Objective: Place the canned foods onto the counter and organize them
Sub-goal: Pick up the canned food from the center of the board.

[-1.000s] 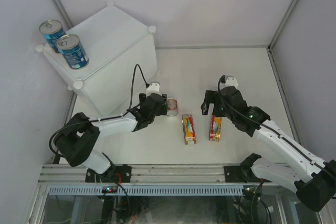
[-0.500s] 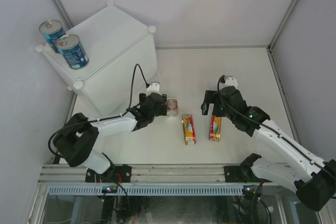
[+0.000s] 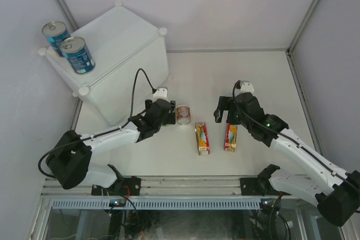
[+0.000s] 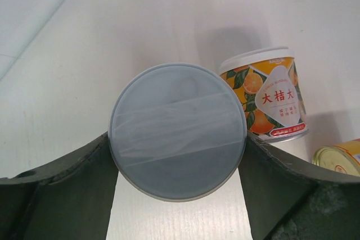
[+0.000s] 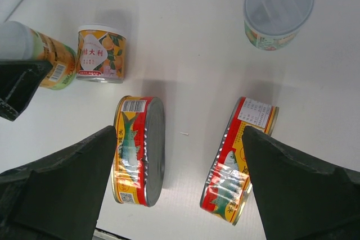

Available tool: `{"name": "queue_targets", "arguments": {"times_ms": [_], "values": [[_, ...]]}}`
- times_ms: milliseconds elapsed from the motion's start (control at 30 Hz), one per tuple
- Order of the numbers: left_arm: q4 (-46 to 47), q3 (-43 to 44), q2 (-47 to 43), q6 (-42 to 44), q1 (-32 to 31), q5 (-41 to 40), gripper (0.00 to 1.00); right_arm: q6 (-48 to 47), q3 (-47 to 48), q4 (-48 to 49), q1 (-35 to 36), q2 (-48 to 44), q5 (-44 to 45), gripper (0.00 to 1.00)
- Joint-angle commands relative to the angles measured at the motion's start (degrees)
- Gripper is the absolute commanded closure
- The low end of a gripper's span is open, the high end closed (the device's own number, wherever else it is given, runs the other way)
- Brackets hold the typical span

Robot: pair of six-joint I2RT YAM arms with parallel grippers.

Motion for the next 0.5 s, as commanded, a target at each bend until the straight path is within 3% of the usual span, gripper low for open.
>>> {"name": "queue_targets", "arguments": {"times_ms": [0, 467], "values": [[3.2, 4.8, -5.7, 0.9, 0.3, -2.6, 1.00, 0.8, -0.5, 3.5, 0.1, -0.9, -0.6, 0.08], [-1.1, 8.9, -13.3, 3.1, -1.8, -3.7, 1.00, 1.6, -1.3, 5.2, -0.4, -1.2, -0.4, 0.08]]}}
